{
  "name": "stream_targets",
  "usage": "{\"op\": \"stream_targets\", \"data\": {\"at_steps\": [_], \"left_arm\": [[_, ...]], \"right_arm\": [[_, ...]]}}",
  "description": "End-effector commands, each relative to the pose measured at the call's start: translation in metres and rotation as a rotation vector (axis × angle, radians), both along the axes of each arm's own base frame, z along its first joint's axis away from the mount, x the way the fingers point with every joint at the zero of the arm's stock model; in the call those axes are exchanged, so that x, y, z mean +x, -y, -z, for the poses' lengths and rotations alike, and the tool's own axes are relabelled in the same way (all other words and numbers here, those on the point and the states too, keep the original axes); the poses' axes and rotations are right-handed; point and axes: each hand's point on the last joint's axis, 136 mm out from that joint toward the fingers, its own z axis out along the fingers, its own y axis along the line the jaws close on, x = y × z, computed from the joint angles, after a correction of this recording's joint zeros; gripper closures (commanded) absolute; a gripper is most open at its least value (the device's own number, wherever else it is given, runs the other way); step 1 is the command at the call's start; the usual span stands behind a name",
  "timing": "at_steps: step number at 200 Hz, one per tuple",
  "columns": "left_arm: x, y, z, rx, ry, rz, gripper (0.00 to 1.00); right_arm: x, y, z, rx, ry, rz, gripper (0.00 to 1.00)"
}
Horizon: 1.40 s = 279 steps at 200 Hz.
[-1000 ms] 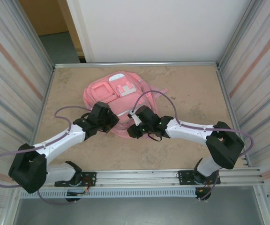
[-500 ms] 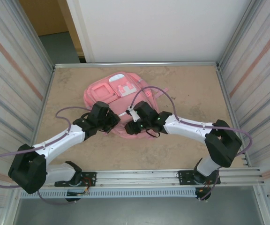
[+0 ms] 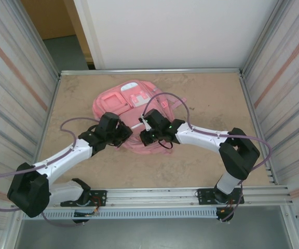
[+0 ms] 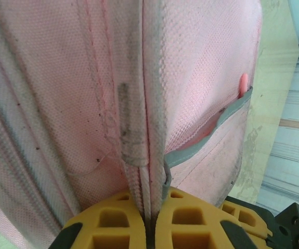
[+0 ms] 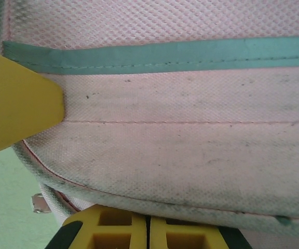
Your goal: Pack the student bag
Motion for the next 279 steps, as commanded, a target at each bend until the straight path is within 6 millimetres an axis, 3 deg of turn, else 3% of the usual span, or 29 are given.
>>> {"op": "stream_targets", "data": {"at_steps": [1,61,106,134,146,181,200,222,247,256,263,279], "left_arm": [[0.005,-0.002,-0.035,-0.049,0.094,0.037,1.0],[0.004,-0.038,-0.013,-0.059,0.034,0.03,1.0],[0.007,-0.081,-0.01,-0.05,0.018,-0.005,1.0],[0.019,-0.113,-0.005,-0.065,0.001,-0.113,1.0],[0.028,-0.11,-0.006,-0.142,0.006,-0.128,0.87],[0.058,-0.115,-0.004,-0.115,-0.014,-0.079,0.83],[0.068,-0.106,-0.019,-0.234,-0.027,0.045,0.67],[0.048,-0.1,-0.027,-0.197,-0.033,0.078,0.5],[0.004,-0.102,-0.038,-0.031,0.06,-0.006,0.29],[-0.012,-0.105,-0.035,0.01,0.06,-0.047,0.3],[-0.023,-0.105,-0.029,0.028,0.046,-0.079,0.39],[-0.035,-0.093,-0.022,0.01,0.037,-0.075,0.44]], "right_arm": [[0.011,0.024,0.0,-0.074,0.02,0.083,1.0],[0.037,0.078,-0.001,-0.116,0.084,0.181,1.0],[0.052,0.089,-0.006,-0.097,0.099,0.217,1.0],[0.047,0.074,-0.022,-0.037,0.095,0.179,1.0],[0.041,0.067,-0.029,-0.029,0.107,0.159,1.0],[0.011,0.03,-0.036,0.024,0.097,0.058,1.0],[-0.002,0.004,-0.042,0.052,0.145,-0.007,1.0],[-0.008,-0.022,-0.05,0.094,0.144,-0.067,1.0],[-0.013,-0.041,-0.058,0.132,0.164,-0.096,1.0],[-0.016,-0.047,-0.06,0.152,0.173,-0.11,1.0],[-0.019,-0.051,-0.061,0.168,0.173,-0.123,1.0],[-0.031,-0.06,-0.06,0.189,0.166,-0.163,1.0]]}}
